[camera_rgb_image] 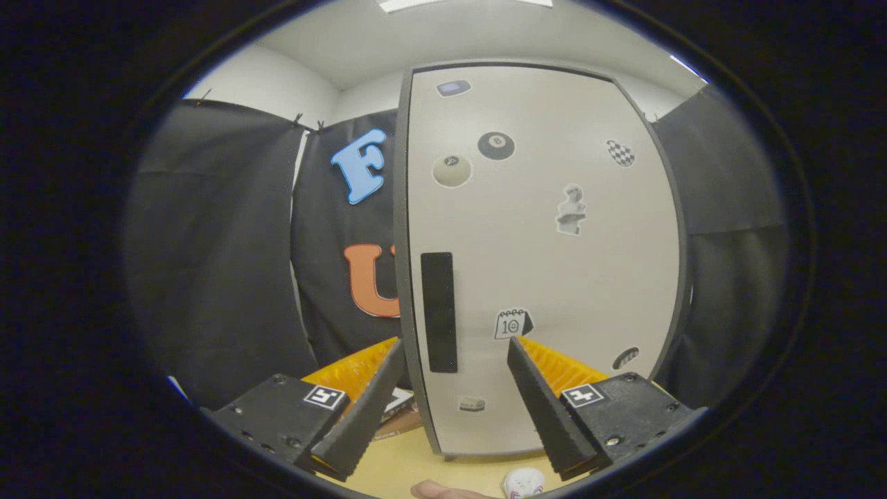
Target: Open the shoe cabinet door, grab the shoes and put them into the shoe cabinet, then close the shoe cabinet door.
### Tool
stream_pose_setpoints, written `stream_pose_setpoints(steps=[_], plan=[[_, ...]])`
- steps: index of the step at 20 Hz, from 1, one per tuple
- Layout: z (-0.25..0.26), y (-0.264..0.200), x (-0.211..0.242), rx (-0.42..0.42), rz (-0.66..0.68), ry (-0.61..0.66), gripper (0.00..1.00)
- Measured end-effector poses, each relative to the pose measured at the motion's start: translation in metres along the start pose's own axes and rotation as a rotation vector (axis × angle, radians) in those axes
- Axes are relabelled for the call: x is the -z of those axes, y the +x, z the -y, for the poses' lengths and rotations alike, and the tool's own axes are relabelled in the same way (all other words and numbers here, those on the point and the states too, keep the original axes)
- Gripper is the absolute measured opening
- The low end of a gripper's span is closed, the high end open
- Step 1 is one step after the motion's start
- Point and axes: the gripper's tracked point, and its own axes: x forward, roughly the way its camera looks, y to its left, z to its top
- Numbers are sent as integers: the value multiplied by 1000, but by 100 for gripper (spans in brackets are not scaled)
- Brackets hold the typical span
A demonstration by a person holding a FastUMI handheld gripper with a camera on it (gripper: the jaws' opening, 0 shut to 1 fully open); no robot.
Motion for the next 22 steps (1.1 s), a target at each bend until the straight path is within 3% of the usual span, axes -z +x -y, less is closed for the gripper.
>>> stream_pose_setpoints(steps=[5, 9, 13, 15, 19, 22], plan=[[4, 39, -11, -13, 33, 12, 98], [-8, 57, -1, -54, -19, 4, 94], [-10, 68, 2, -26, -27, -13, 90], [-6, 70, 4, 5, -37, -14, 83], [-12, 72, 6, 2, -45, -49, 41], [-10, 71, 7, 14, -51, -65, 36]])
